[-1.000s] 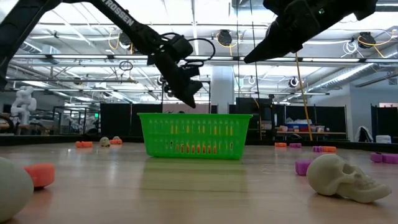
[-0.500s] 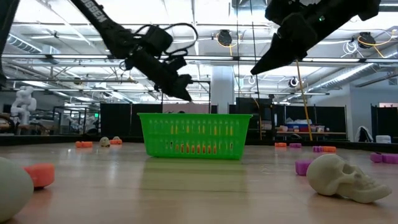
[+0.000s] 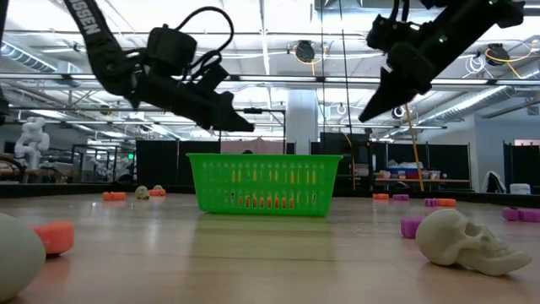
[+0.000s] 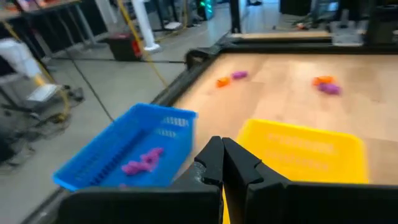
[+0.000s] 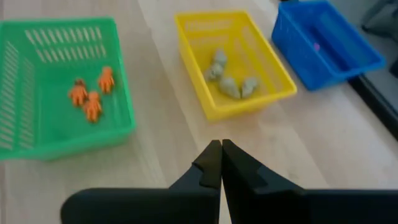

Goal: Sort Halloween decoration
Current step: Put the orange skeleton toy into the green bin

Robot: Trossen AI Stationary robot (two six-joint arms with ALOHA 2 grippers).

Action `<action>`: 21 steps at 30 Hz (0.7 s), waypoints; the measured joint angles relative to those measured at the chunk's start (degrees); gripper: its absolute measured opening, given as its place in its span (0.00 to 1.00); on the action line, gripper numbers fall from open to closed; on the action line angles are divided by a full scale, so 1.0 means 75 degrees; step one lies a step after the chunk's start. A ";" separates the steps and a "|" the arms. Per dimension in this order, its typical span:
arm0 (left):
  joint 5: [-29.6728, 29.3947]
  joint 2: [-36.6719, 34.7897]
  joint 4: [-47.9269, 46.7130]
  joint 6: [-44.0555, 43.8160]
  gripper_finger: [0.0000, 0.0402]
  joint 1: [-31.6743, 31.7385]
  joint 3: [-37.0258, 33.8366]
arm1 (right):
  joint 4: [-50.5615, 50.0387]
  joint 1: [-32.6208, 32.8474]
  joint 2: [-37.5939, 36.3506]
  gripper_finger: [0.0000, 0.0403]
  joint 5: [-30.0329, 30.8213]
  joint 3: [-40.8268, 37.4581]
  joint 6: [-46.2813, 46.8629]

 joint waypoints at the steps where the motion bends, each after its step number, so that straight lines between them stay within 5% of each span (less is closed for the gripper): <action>1: 0.0000 -0.0023 0.0028 -0.0051 0.00 -0.0091 -0.0077 | -0.0122 -0.0011 0.0000 0.01 0.0019 0.0000 0.0101; 7: -0.0003 -0.0023 0.0427 -0.0058 0.00 -0.0731 -0.0526 | -0.1115 -0.0036 -0.0003 0.11 0.0789 0.0000 0.0720; 21: -0.0031 -0.0352 0.1315 -0.0043 0.00 -0.1551 -0.1348 | -0.3285 -0.0407 -0.0006 0.28 0.0798 -0.0070 0.2617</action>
